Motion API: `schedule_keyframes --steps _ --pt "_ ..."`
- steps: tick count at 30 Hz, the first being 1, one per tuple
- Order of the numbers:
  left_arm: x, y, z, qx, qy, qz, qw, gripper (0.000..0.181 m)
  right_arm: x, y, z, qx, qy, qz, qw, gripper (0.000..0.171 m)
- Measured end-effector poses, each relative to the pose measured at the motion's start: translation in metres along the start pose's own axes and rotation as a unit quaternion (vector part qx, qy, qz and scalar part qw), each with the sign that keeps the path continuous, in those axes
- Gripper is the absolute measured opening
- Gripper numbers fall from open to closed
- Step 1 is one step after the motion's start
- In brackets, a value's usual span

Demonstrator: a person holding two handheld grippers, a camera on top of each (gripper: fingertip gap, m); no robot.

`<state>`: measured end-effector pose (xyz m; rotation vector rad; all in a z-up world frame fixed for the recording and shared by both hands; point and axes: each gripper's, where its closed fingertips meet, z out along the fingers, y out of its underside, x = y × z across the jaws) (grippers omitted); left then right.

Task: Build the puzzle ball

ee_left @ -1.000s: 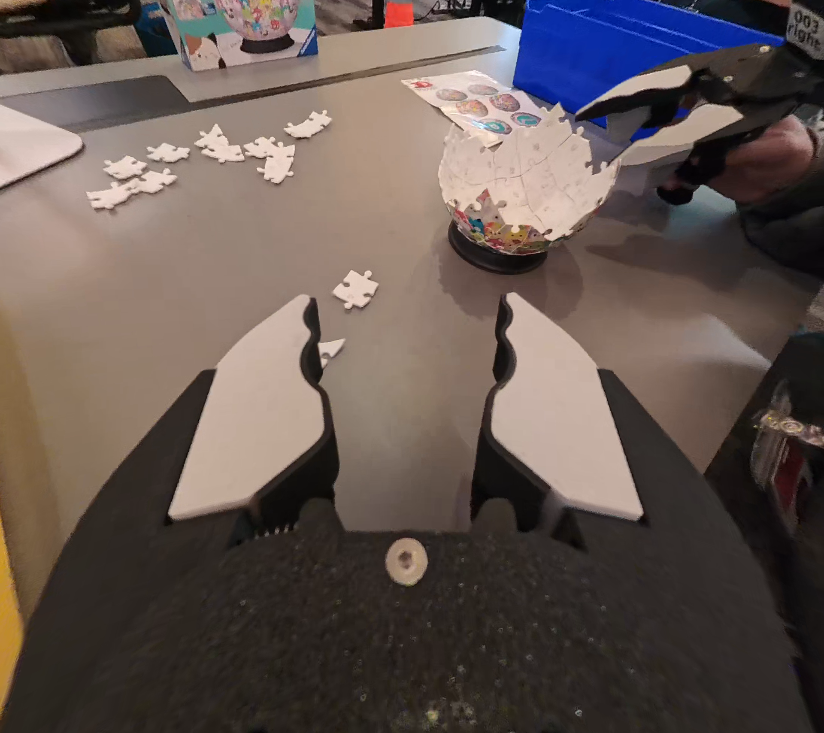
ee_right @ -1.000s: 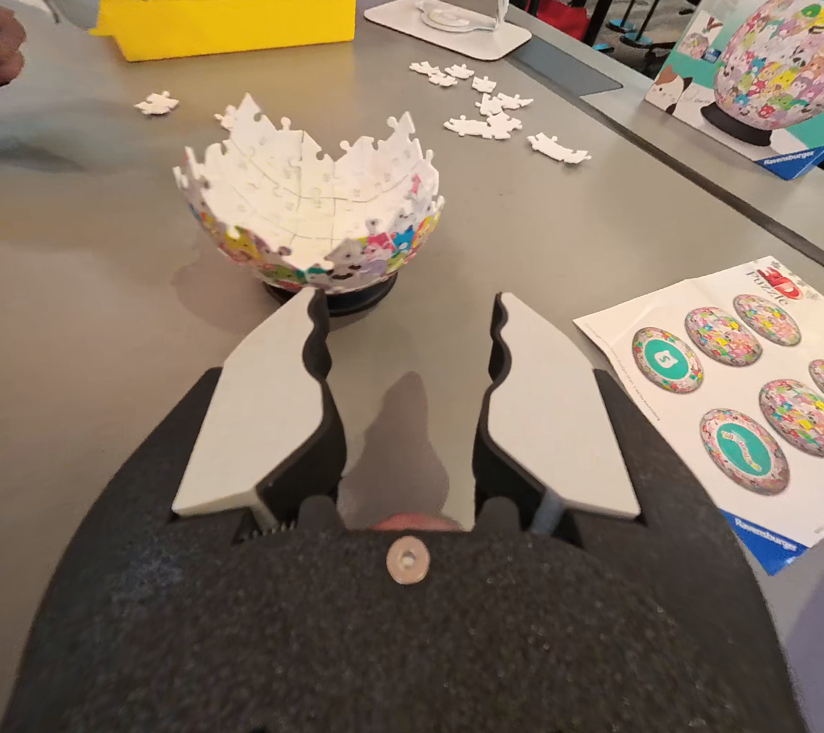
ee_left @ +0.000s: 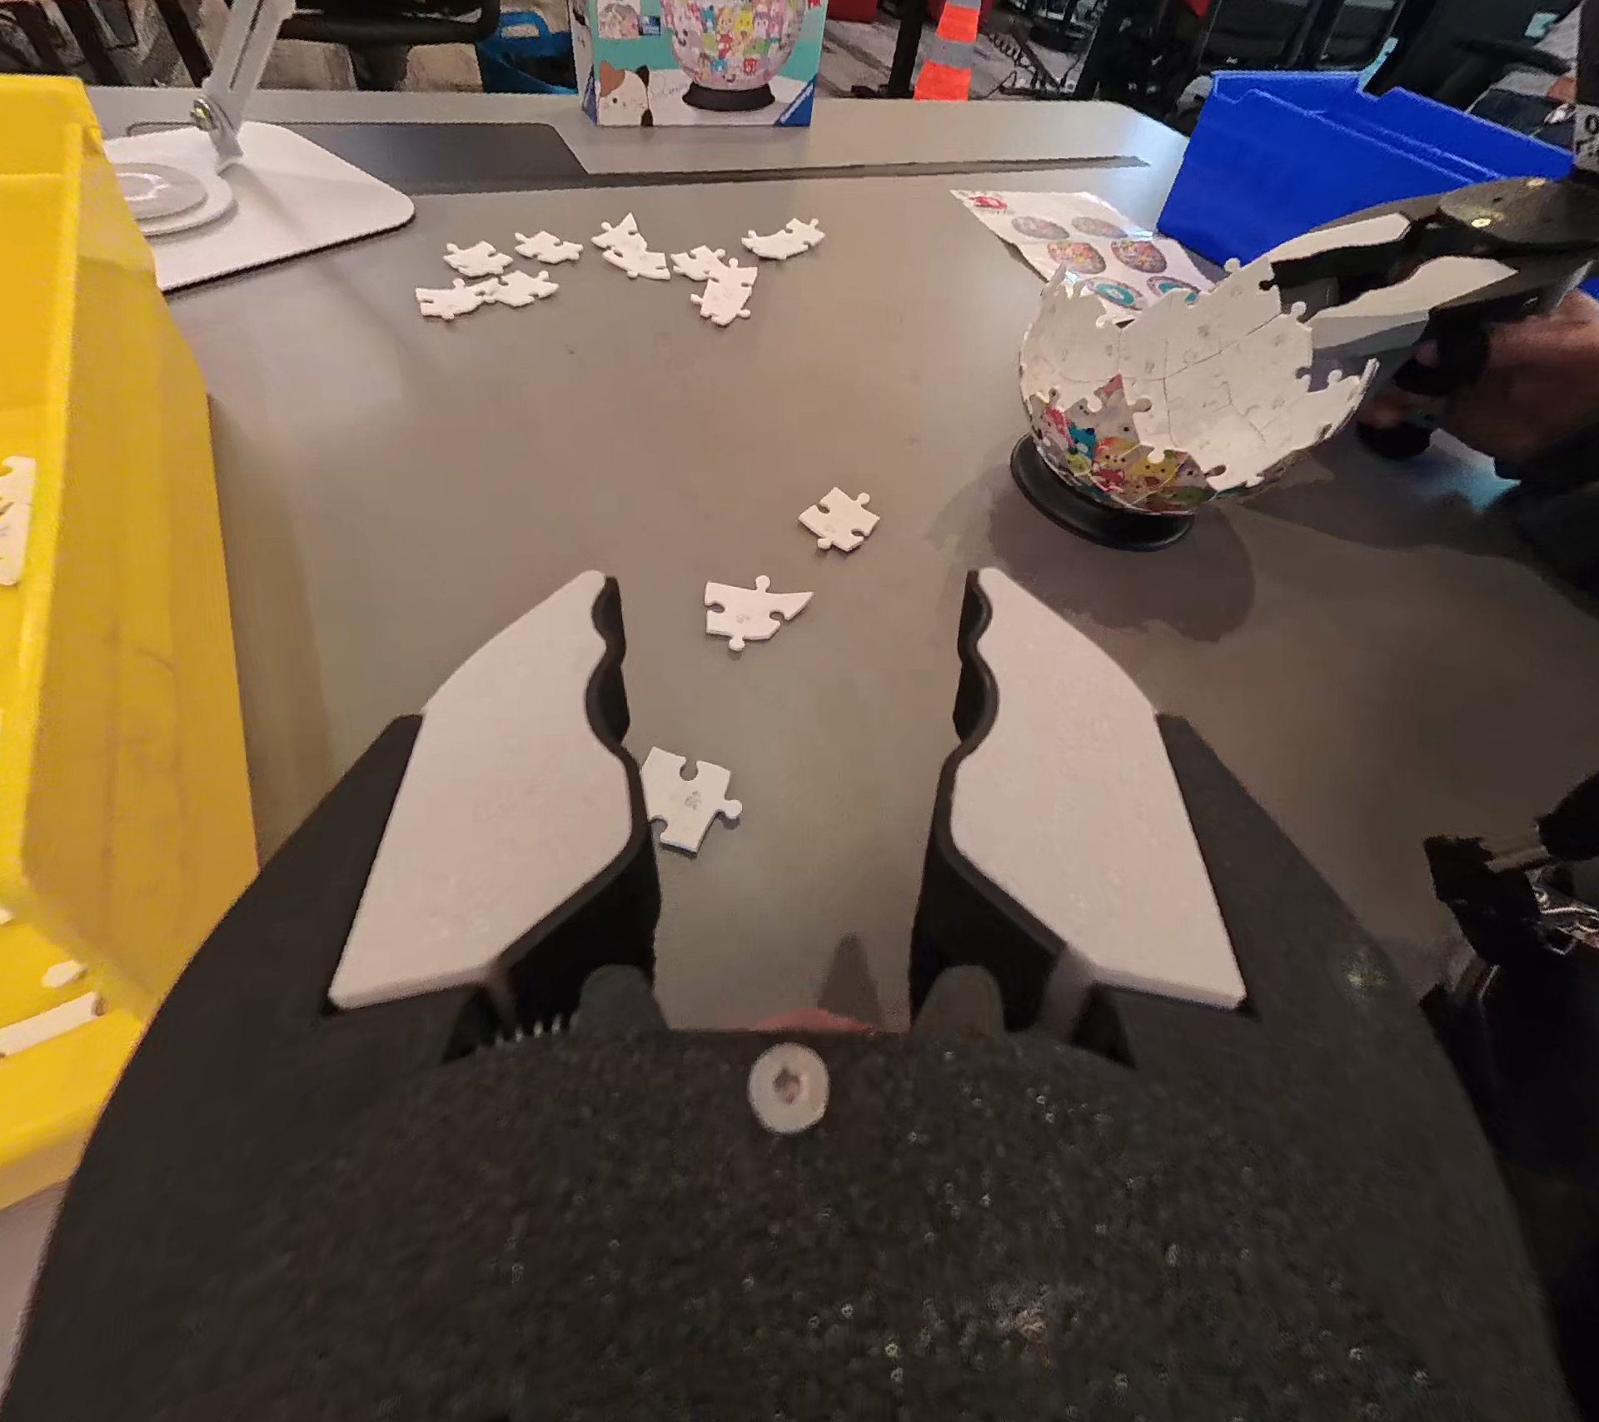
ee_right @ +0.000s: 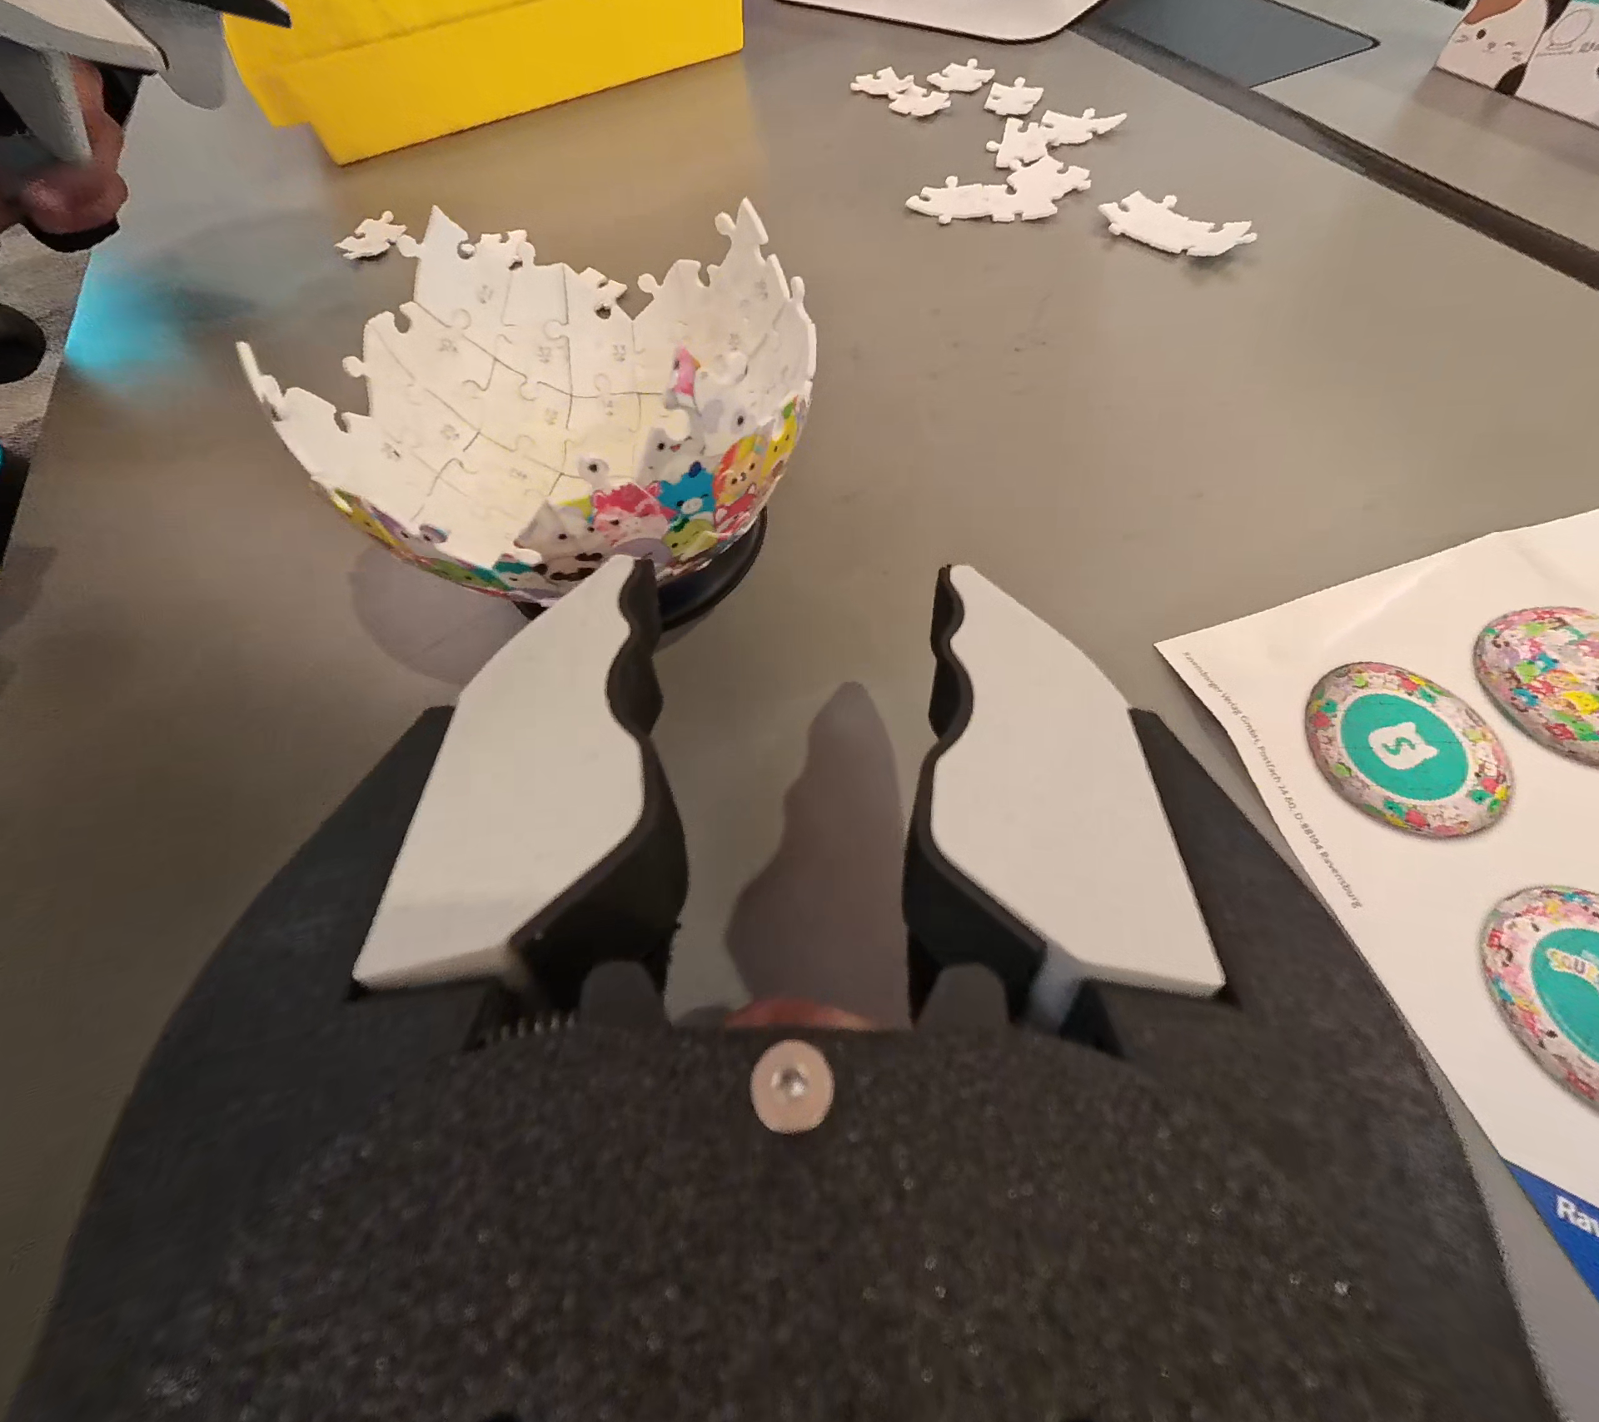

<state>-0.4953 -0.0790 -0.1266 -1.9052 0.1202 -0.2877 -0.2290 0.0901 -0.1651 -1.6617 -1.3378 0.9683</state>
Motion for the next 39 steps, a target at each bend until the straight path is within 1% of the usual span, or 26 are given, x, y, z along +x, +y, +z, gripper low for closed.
schedule_keyframes --steps 4,7,10,12,14,16,18,20,22,23,25,26,30,34,36,39 --pt "-0.002 0.002 -0.004 -0.007 -0.007 0.005 1.000 0.072 -0.001 0.001 0.001 -0.003 0.001 -0.004 1.000 0.060" --pt "-0.004 -0.006 -0.010 0.011 -0.014 0.010 1.000 0.068 0.000 0.002 0.001 -0.007 0.001 -0.003 1.000 0.060" --pt "-0.005 -0.037 -0.031 0.088 -0.002 -0.018 0.996 0.070 -0.001 0.002 0.002 -0.007 0.003 -0.008 1.000 0.061" --pt "-0.019 -0.056 -0.053 0.127 -0.010 -0.048 0.991 0.070 0.000 0.002 0.002 -0.009 0.002 -0.004 1.000 0.061" --pt "-0.046 -0.064 -0.079 0.140 -0.060 -0.056 0.987 0.071 0.000 0.001 0.001 -0.006 0.001 -0.001 1.000 0.062" --pt "-0.082 -0.063 -0.106 0.126 -0.139 -0.053 0.981 0.067 0.000 0.001 0.001 -0.004 0.000 -0.002 1.000 0.062" --pt "-0.115 -0.057 -0.132 0.089 -0.215 -0.045 0.971 0.066 -0.001 0.001 0.001 -0.005 -0.001 -0.003 1.000 0.062" --pt "-0.143 -0.047 -0.154 0.034 -0.281 -0.041 0.958 0.065 -0.002 0.002 0.002 -0.008 -0.003 -0.004 1.000 0.062" --pt "-0.166 -0.040 -0.173 -0.016 -0.337 -0.033 0.941 0.063 0.000 0.002 0.002 -0.009 0.000 0.002 1.000 0.062" --pt "-0.173 -0.042 -0.180 -0.022 -0.357 -0.025 0.934 0.064 0.001 0.002 0.002 -0.008 -0.001 0.009 1.000 0.063" --pt "-0.179 -0.043 -0.182 -0.041 -0.359 -0.034 0.932 0.065 0.002 0.000 0.002 -0.002 0.000 0.016 1.000 0.063" --pt "-0.181 -0.039 -0.178 -0.060 -0.353 -0.042 0.933 0.066 0.004 -0.001 0.000 0.004 0.008 0.016 1.000 0.066" --pt "-0.189 -0.021 -0.163 -0.143 -0.340 -0.060 0.928 0.067 0.009 -0.005 -0.004 0.022 0.025 0.020 0.999 0.065" --pt "-0.192 -0.006 -0.136 -0.184 -0.292 -0.100 0.933 0.066 0.022 -0.013 -0.007 0.036 0.047 0.010 0.998 0.066" --pt "-0.201 0.001 -0.132 -0.203 -0.303 -0.101 0.926 0.062 0.029 -0.021 -0.009 0.043 0.048 0.021 0.998 0.066" --pt "-0.207 0.013 -0.121 -0.235 -0.287 -0.115 0.921 0.064 0.041 -0.031 -0.011 0.052 0.063 0.019 0.996 0.066"
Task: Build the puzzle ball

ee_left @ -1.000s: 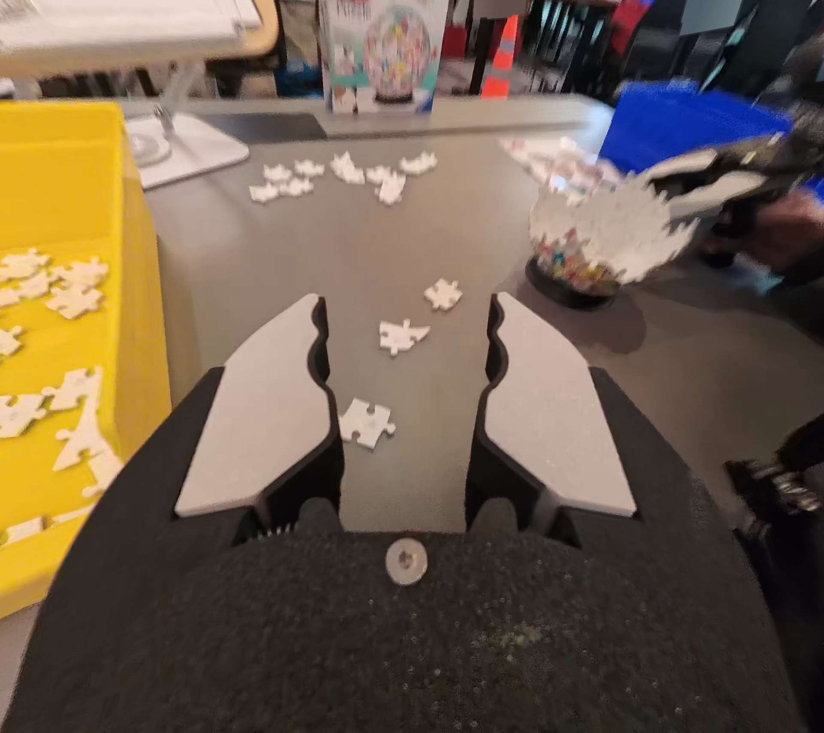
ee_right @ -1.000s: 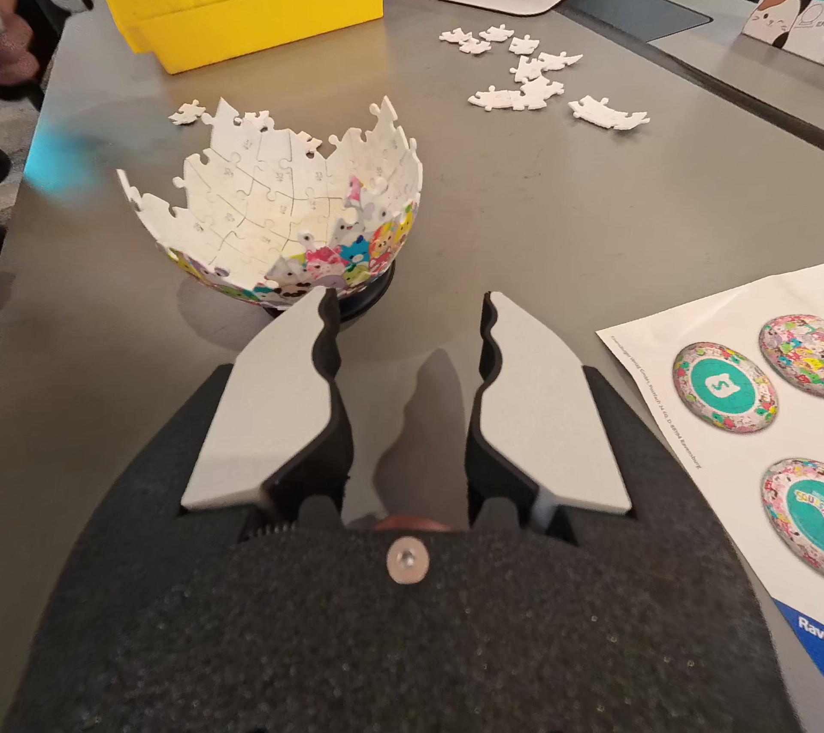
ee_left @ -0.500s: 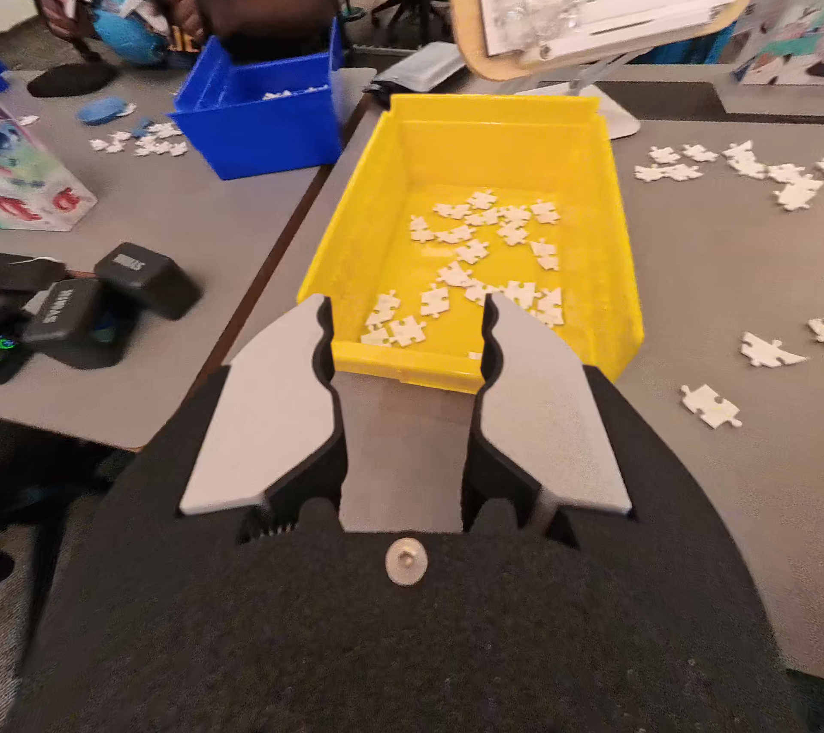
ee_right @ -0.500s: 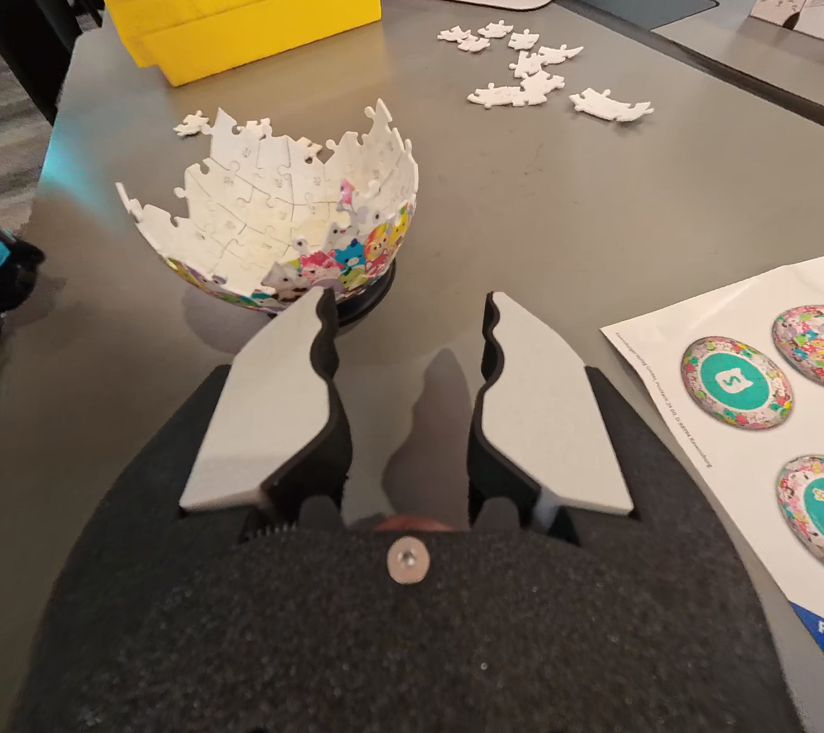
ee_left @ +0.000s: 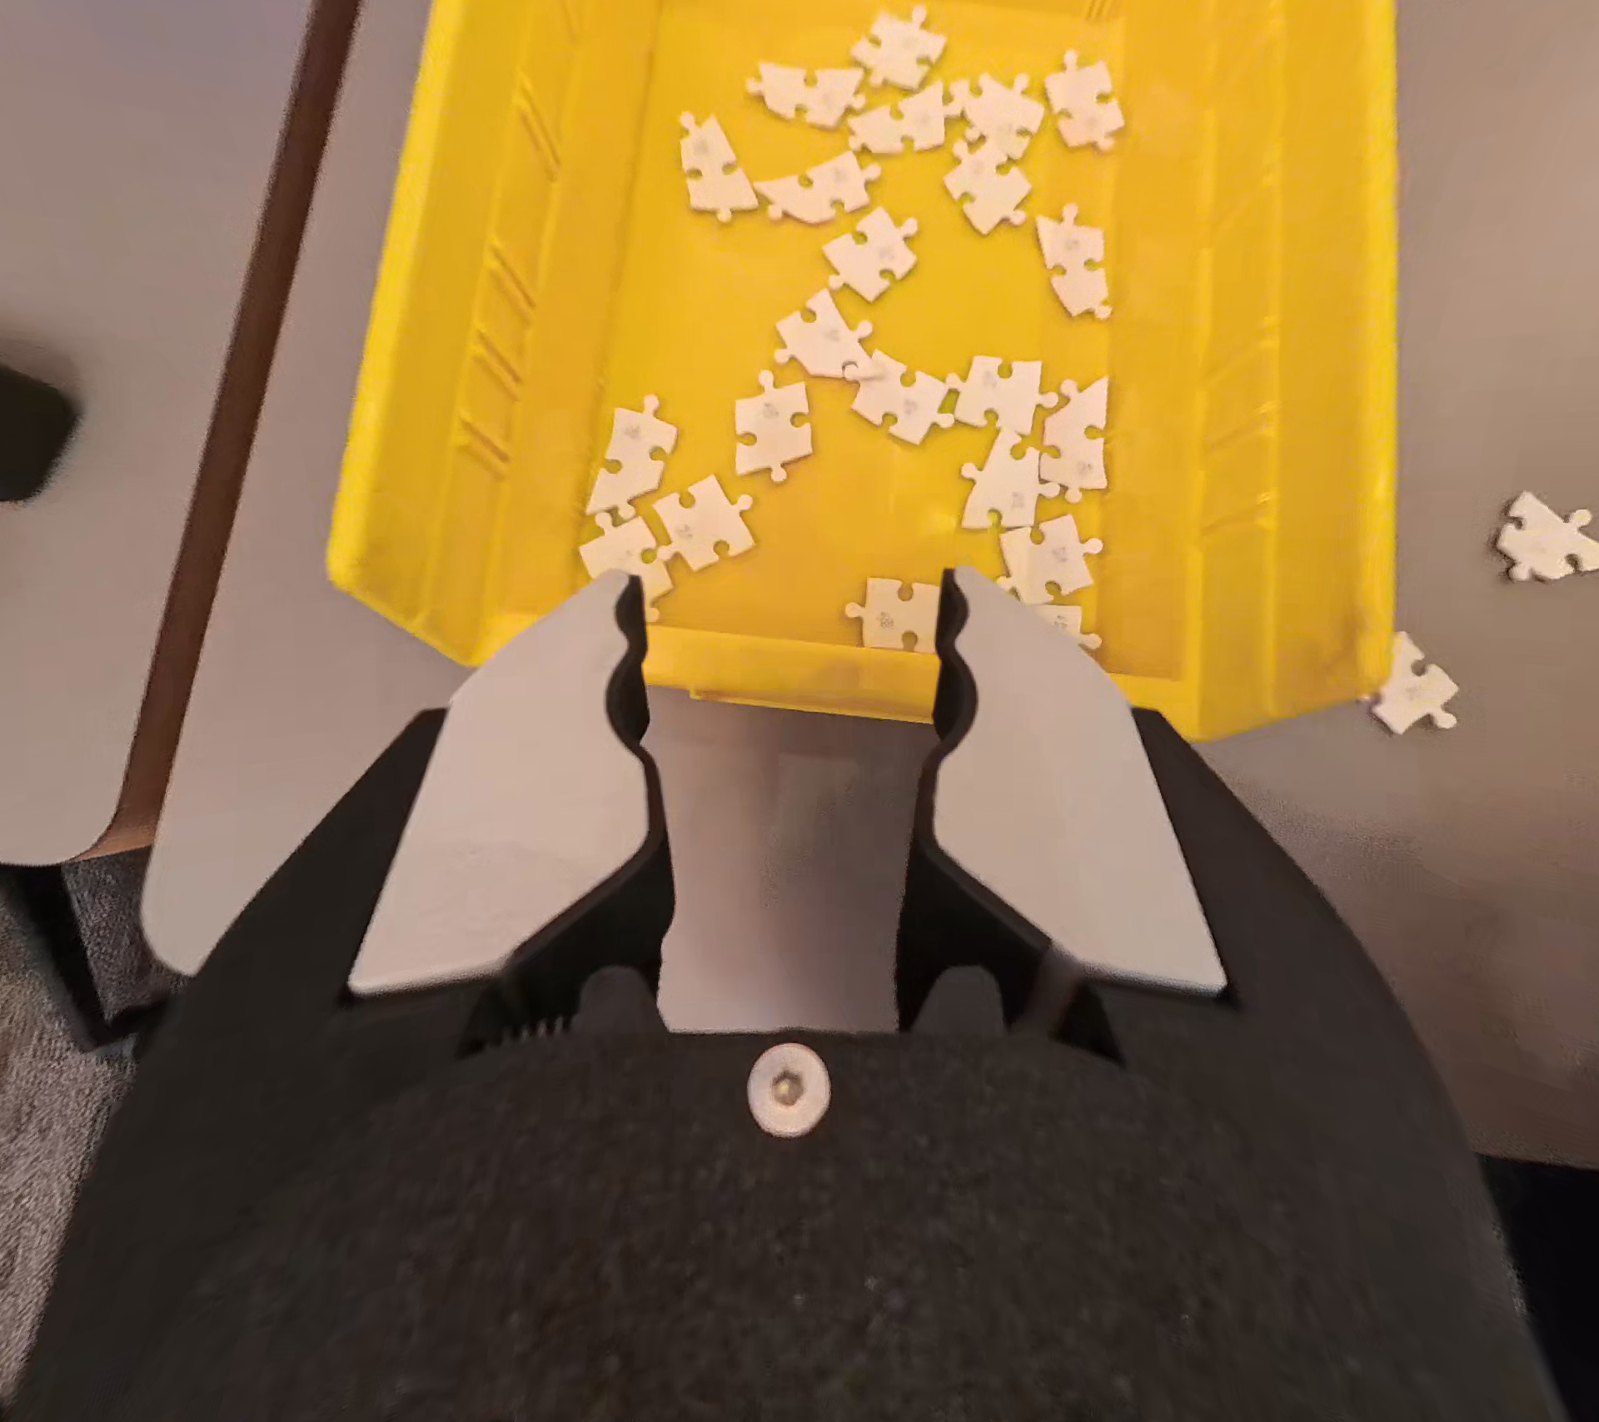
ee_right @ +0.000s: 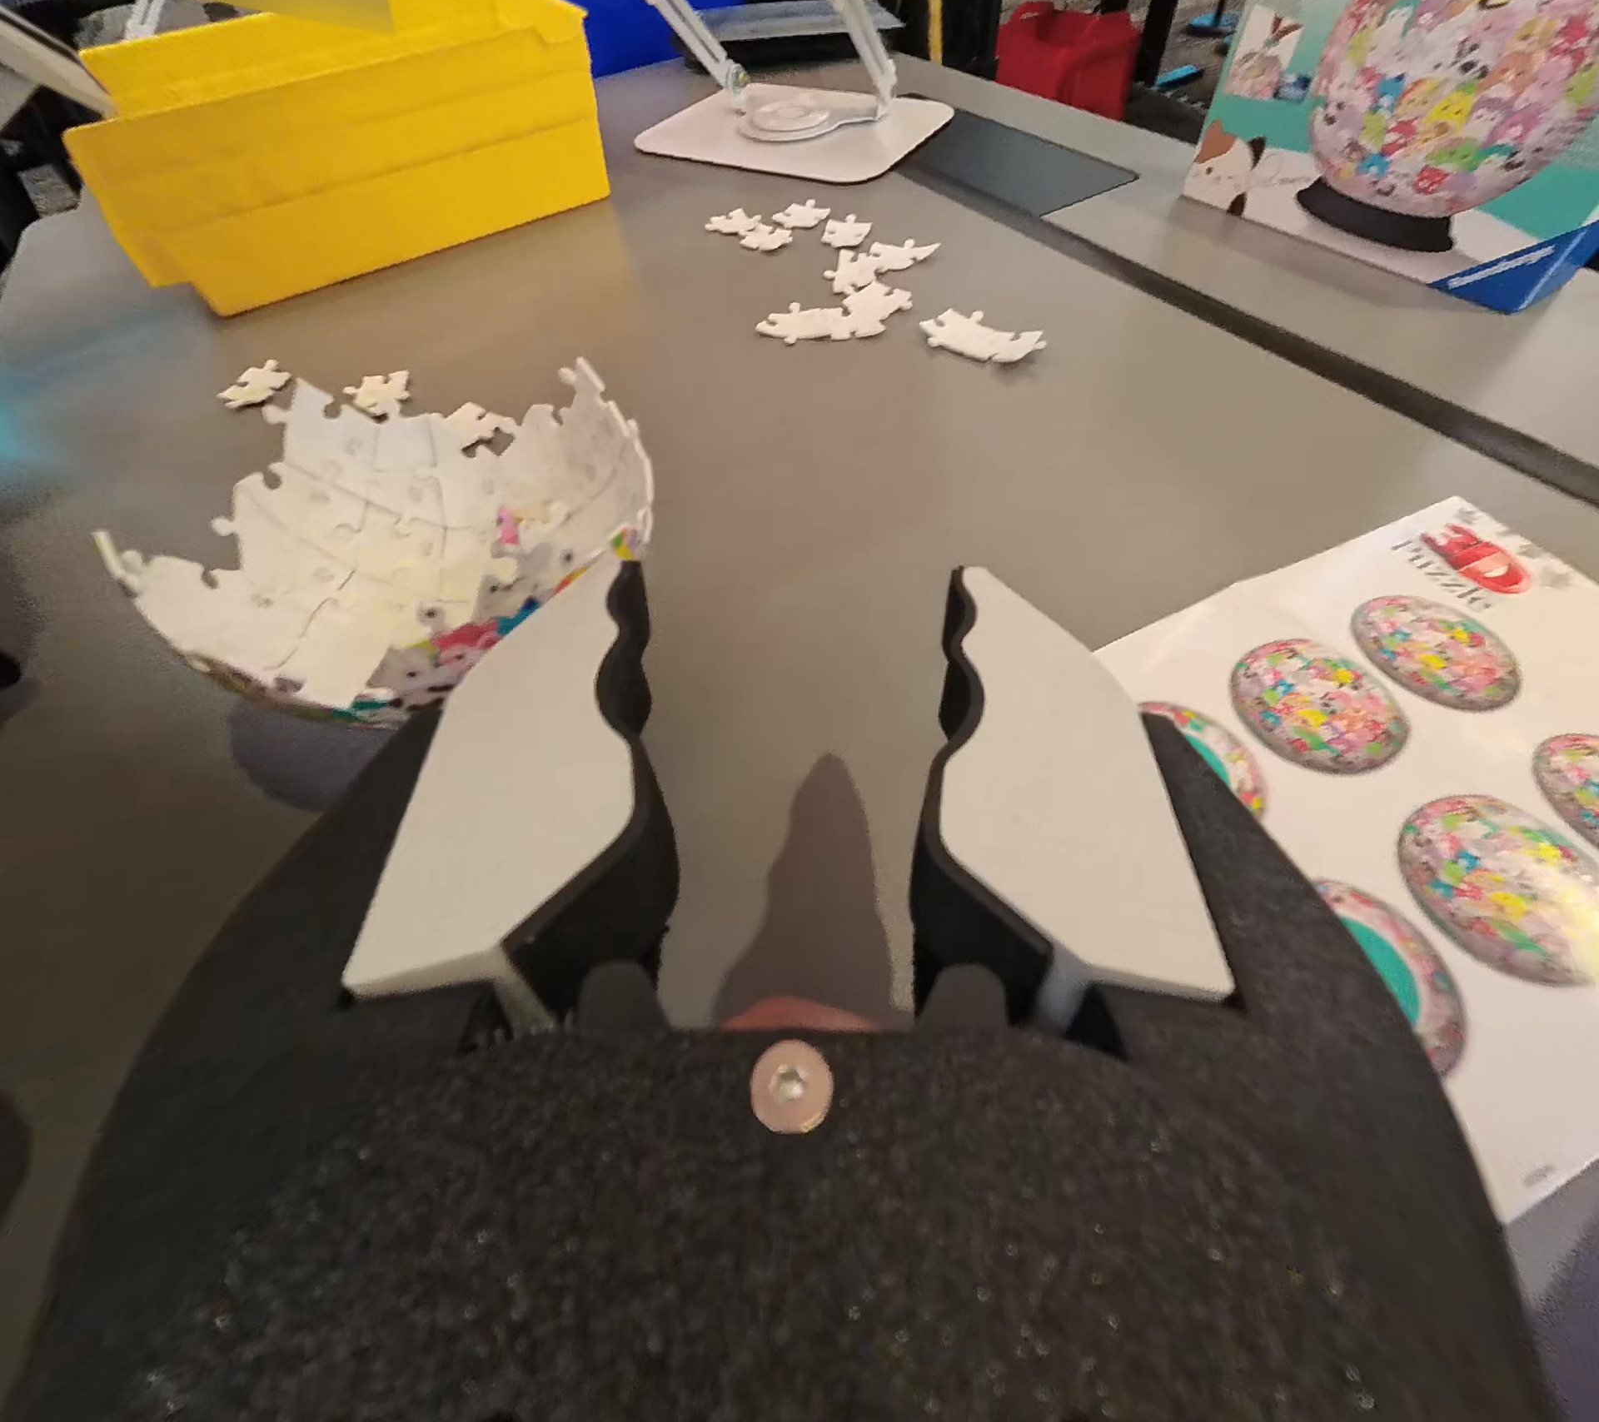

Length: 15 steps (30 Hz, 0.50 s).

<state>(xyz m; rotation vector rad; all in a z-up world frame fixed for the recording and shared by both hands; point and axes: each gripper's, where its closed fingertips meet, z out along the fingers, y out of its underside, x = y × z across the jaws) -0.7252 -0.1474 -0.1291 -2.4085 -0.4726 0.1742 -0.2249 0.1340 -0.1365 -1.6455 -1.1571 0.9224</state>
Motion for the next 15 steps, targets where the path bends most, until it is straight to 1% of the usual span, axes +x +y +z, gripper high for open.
schedule_keyframes --steps 3,6,11,12,13,14,15 --pt "-0.006 0.004 0.023 -0.053 -0.015 0.009 0.998 0.068 0.004 -0.004 0.006 0.004 0.003 -0.005 1.000 0.066" --pt "-0.014 0.000 0.047 -0.095 -0.039 0.030 0.994 0.069 0.003 0.000 0.012 -0.003 -0.003 -0.009 1.000 0.066" --pt "-0.022 -0.005 0.082 -0.180 -0.046 0.037 0.982 0.070 0.003 0.011 0.007 -0.012 -0.007 -0.001 1.000 0.065" --pt "-0.025 -0.006 0.086 -0.198 -0.056 0.039 0.978 0.067 0.005 0.012 0.005 -0.010 -0.007 0.004 1.000 0.065" --pt "-0.027 -0.007 0.089 -0.213 -0.067 0.046 0.974 0.061 0.006 0.013 0.003 -0.006 -0.007 0.008 1.000 0.065" --pt "-0.029 -0.009 0.091 -0.228 -0.078 0.063 0.969 0.054 0.006 0.013 0.002 -0.003 -0.009 0.013 1.000 0.065" --pt "-0.031 -0.011 0.093 -0.247 -0.090 0.090 0.961 0.051 0.006 0.014 0.000 0.000 -0.011 0.017 1.000 0.065"
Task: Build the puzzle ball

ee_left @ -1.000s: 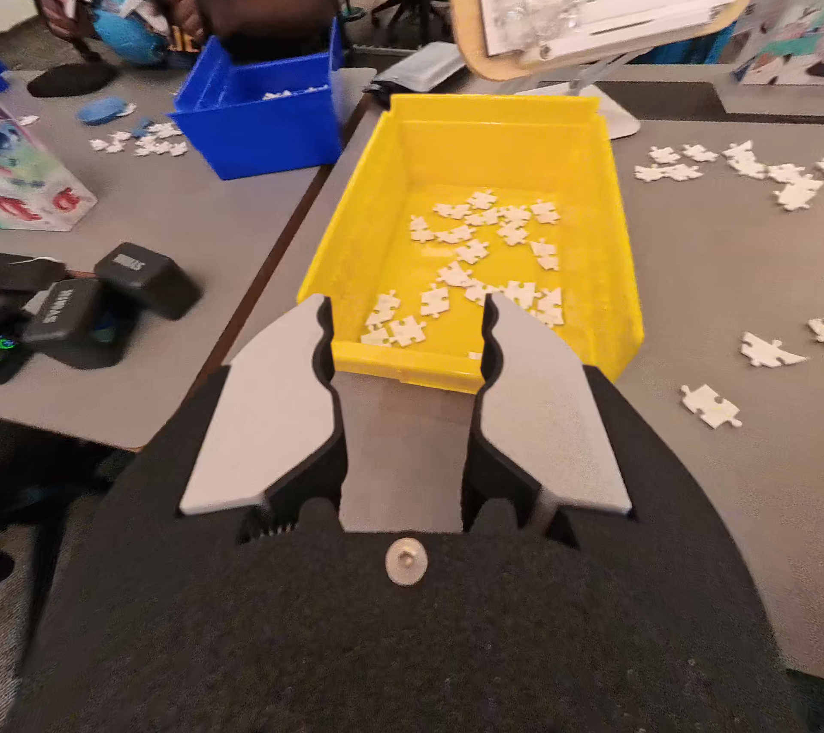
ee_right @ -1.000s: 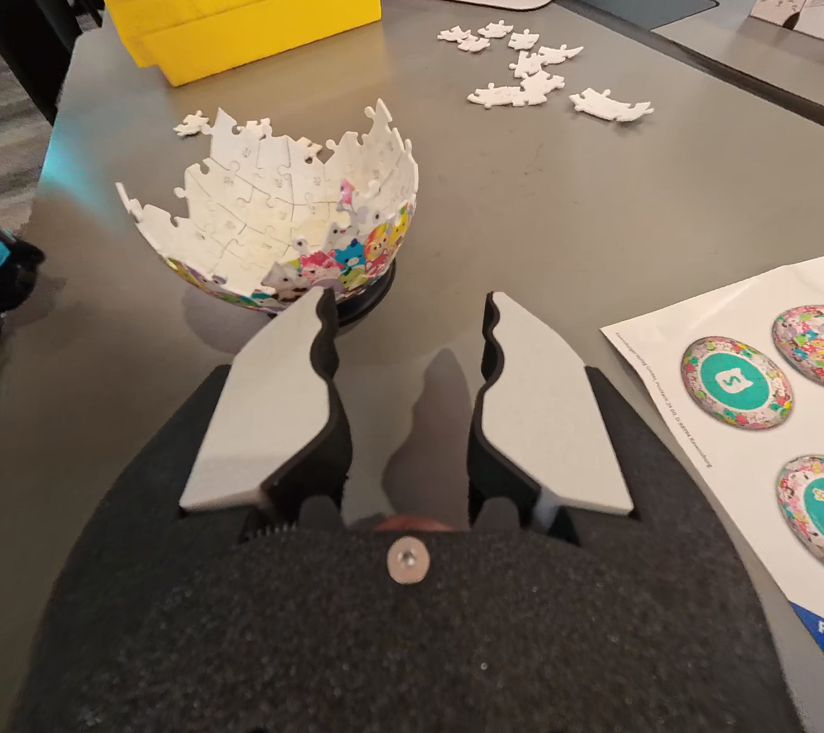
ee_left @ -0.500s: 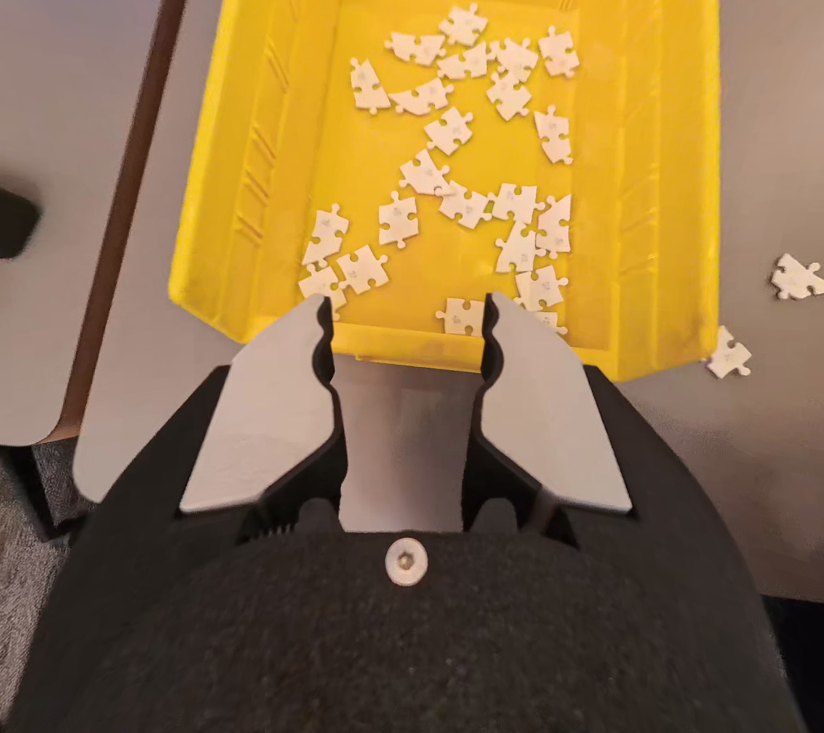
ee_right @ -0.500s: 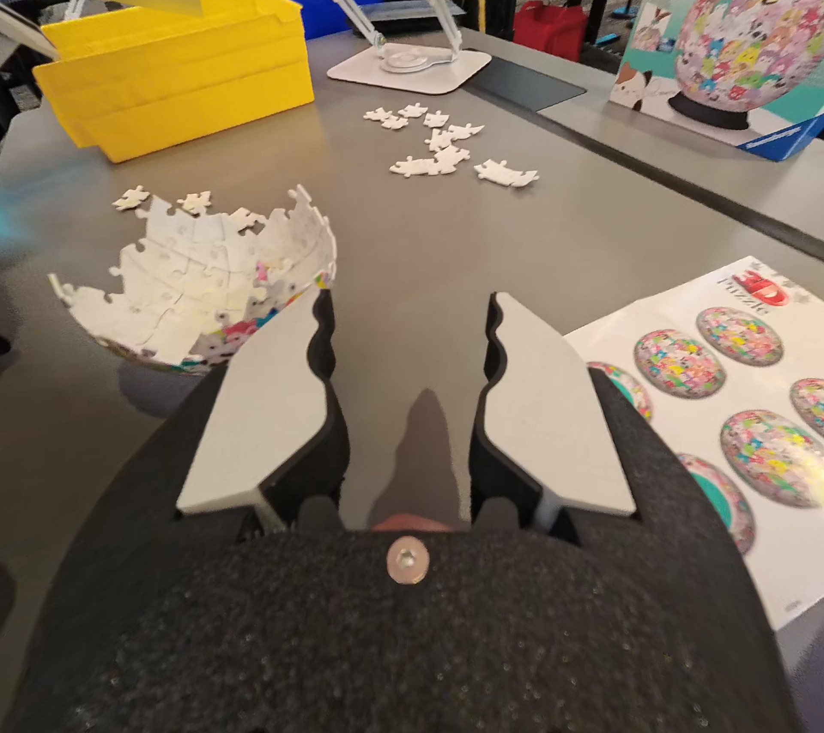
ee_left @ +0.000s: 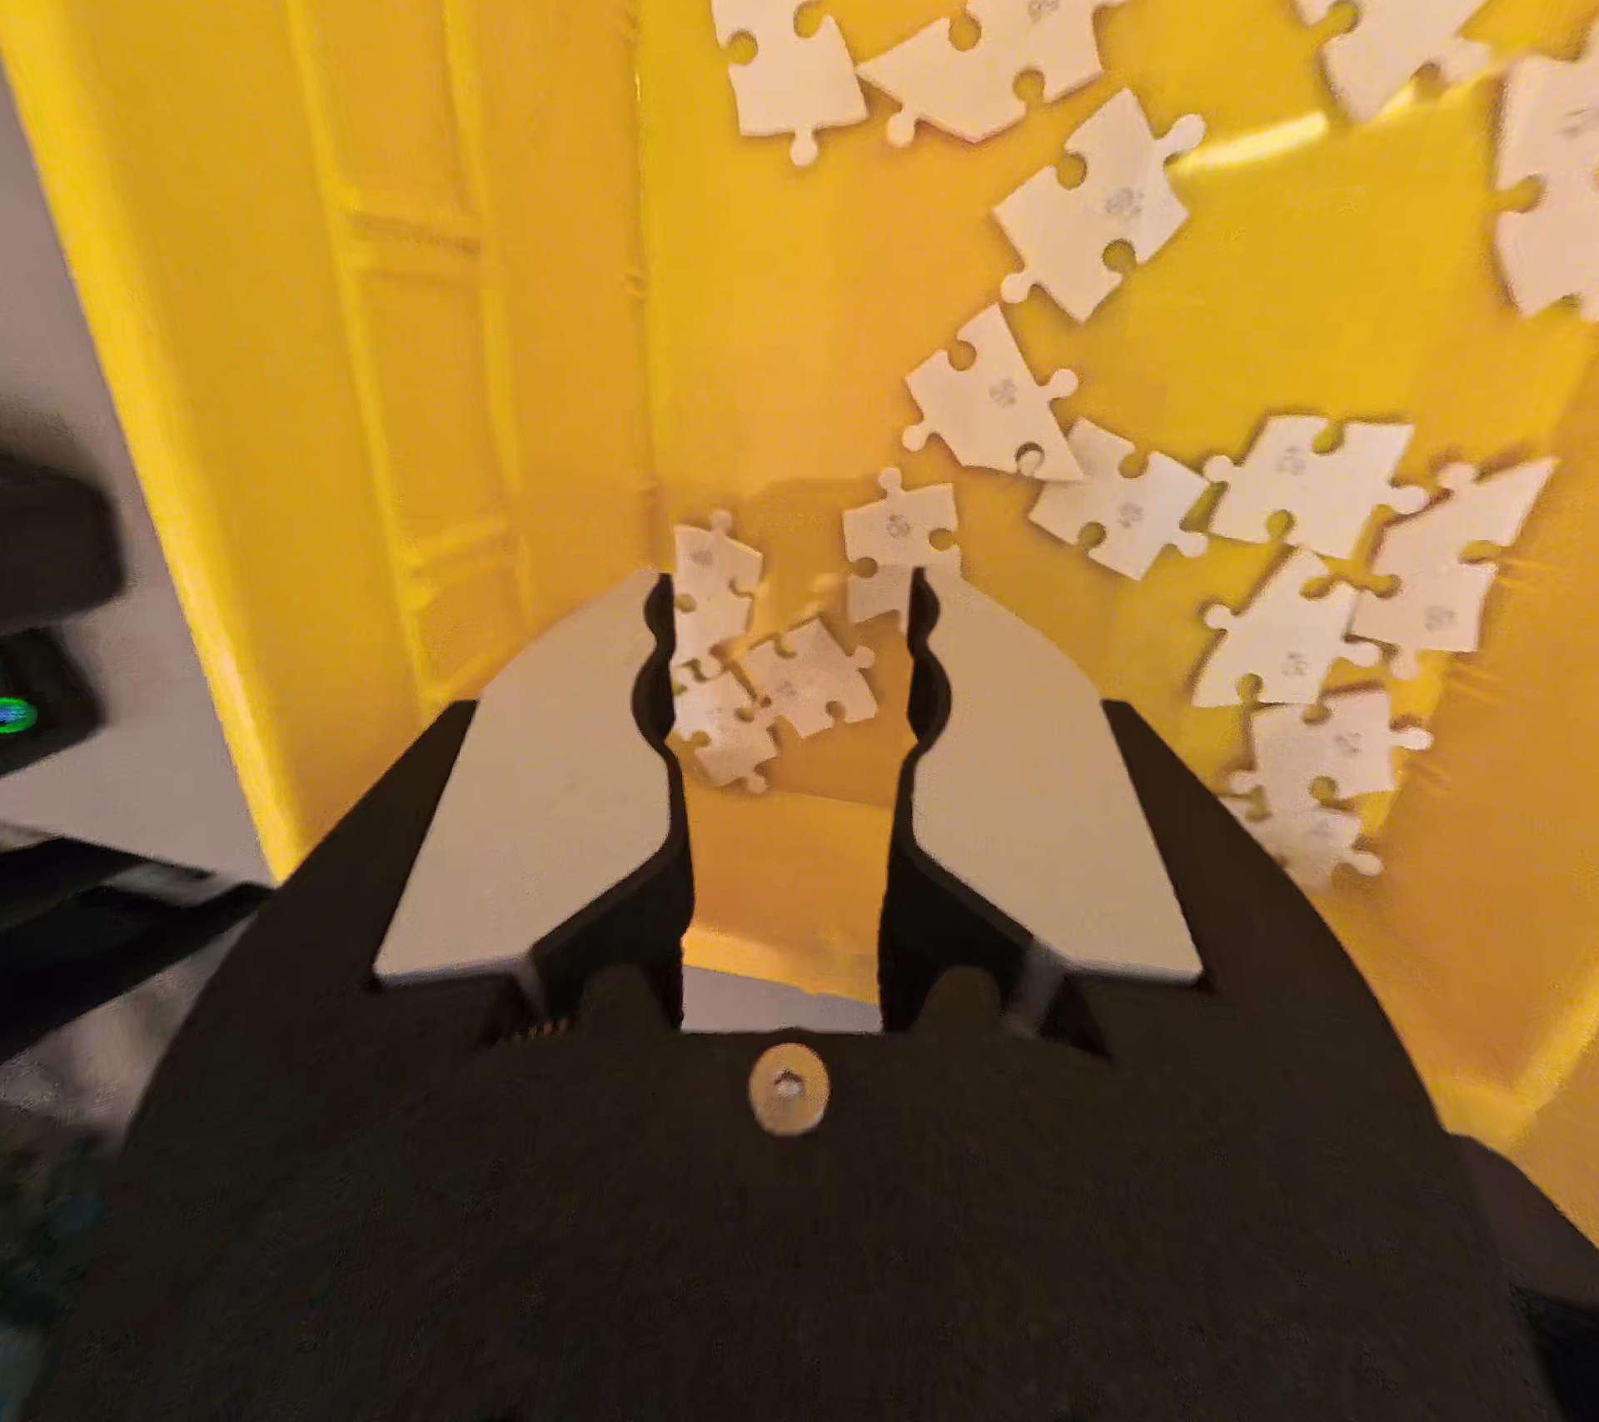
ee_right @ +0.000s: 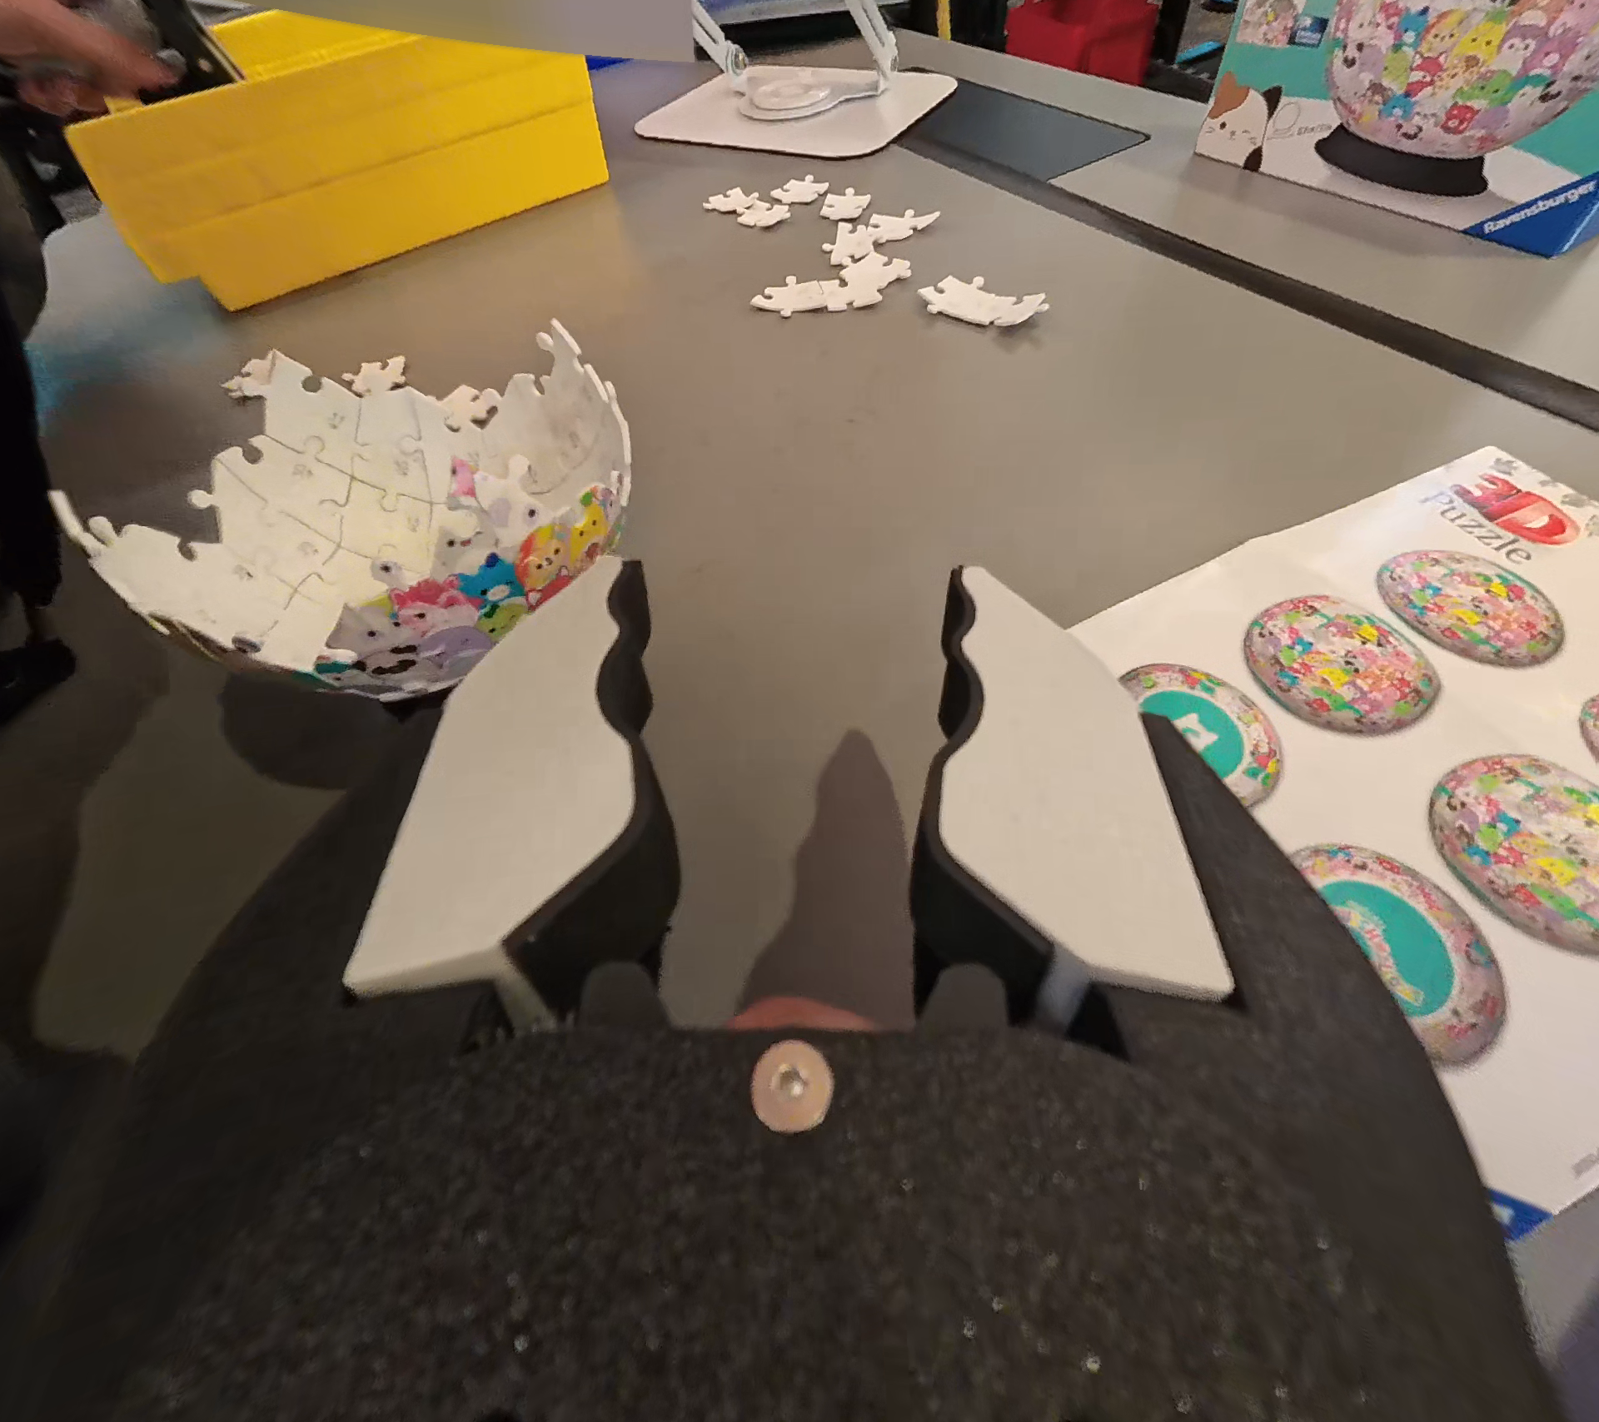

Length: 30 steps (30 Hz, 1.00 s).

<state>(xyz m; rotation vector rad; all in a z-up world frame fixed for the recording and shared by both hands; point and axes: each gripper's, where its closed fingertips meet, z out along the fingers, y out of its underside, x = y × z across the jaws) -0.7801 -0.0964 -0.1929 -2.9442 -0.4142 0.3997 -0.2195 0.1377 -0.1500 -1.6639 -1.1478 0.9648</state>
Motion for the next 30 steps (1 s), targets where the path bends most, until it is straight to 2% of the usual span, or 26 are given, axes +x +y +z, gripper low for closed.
schedule_keyframes --steps 3,5,9,12,21,24,30 --pt "-0.008 -0.007 -0.002 -0.060 -0.048 0.109 0.991 0.050 -0.004 0.002 -0.002 0.000 -0.012 0.002 1.000 0.065" --pt "-0.019 -0.008 -0.001 -0.115 -0.064 0.180 0.975 0.045 -0.007 0.003 -0.003 -0.001 -0.019 -0.002 1.000 0.065" --pt "-0.021 0.001 0.008 -0.217 -0.025 0.282 0.934 0.043 -0.011 0.004 -0.006 -0.004 -0.028 -0.007 1.000 0.065" --pt "-0.017 0.006 0.014 -0.269 -0.002 0.292 0.918 0.041 -0.013 0.004 -0.007 -0.002 -0.033 -0.005 0.999 0.065" --pt "-0.016 0.013 0.021 -0.329 -0.023 0.323 0.887 0.030 -0.016 0.006 -0.005 -0.007 -0.040 -0.005 0.999 0.066" --pt "-0.013 0.017 0.021 -0.342 -0.013 0.327 0.881 0.008 -0.016 0.006 -0.004 -0.009 -0.040 -0.007 0.999 0.066" --pt "-0.010 0.017 0.019 -0.311 -0.006 0.320 0.895 0.000 -0.017 0.006 -0.004 -0.010 -0.042 -0.008 0.999 0.066"
